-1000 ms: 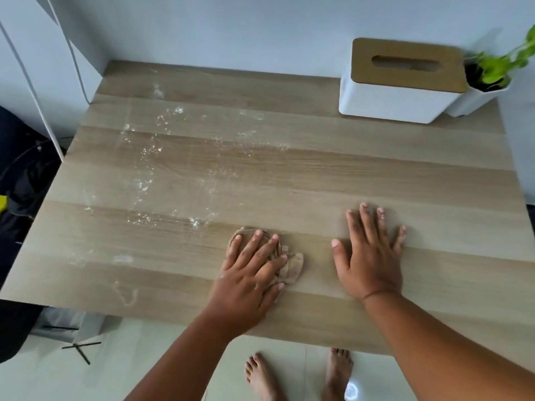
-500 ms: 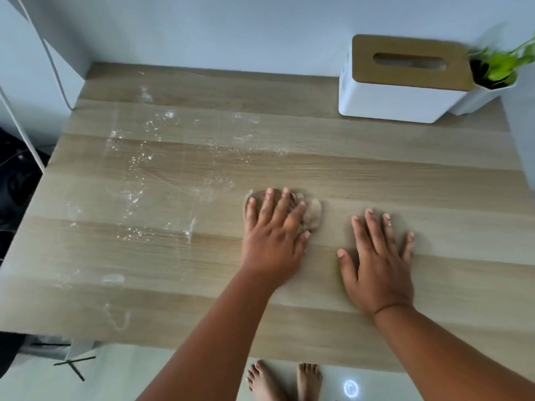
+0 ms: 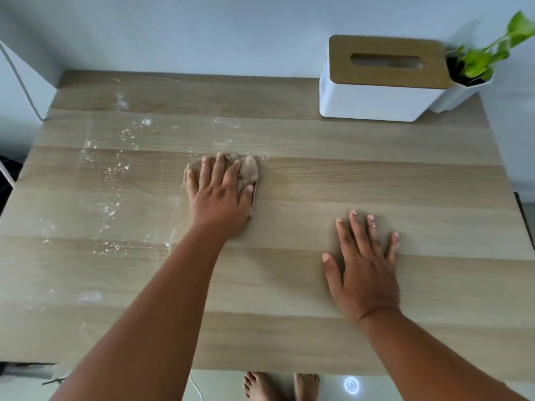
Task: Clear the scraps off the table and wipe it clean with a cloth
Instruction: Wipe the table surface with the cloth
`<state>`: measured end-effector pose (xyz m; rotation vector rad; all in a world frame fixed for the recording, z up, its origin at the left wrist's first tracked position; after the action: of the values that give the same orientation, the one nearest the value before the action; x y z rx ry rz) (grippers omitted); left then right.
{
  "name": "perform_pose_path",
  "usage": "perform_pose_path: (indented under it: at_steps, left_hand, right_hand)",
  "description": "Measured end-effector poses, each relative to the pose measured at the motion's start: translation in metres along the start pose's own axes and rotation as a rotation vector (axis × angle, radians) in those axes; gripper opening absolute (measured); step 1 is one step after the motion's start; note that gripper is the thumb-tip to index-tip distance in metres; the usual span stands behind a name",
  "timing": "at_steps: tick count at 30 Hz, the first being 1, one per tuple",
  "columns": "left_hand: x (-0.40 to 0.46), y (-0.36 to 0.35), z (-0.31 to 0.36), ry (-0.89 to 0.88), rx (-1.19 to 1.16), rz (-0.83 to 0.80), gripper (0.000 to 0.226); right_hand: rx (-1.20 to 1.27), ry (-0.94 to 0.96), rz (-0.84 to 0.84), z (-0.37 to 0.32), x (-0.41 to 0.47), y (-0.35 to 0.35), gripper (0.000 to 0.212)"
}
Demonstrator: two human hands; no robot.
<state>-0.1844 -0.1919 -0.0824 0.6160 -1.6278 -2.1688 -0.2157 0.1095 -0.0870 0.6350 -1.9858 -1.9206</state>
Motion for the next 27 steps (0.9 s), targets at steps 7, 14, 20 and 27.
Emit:
perform_pose_path:
  at_steps: [7, 14, 20, 27]
  left_hand:
    - [-0.001, -0.014, 0.063, -0.289, -0.011, -0.066, 0.067]
    - [-0.022, 0.003, -0.006, -0.41, 0.002, -0.035, 0.064]
    - [0.067, 0.005, -0.009, -0.056, 0.017, -0.016, 0.075]
    - [0.02, -0.005, 0.062, -0.349, -0.011, -0.06, 0.07]
  right_hand:
    - [-0.005, -0.008, 0.005, 0.002, -0.001, -0.004, 0.073]
    - [0.003, -0.004, -0.003, -0.001, -0.001, -0.002, 0.072]
    - [0.012, -0.003, 0.004, 0.002, 0.0, -0.005, 0.071]
    - [0.008, -0.012, -0.025, 0.002, -0.001, -0.002, 0.071]
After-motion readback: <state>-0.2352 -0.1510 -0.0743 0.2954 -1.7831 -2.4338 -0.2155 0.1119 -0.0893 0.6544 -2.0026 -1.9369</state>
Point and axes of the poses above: each hand's wrist, its own x-axis towards the middle knuckle, its own y-axis out of the back of the hand, z = x × y, the point moved 8 cm from there along x, towards the middle knuckle, and after that the axes turned 2 degrees about -x, right-handed, at the moved point
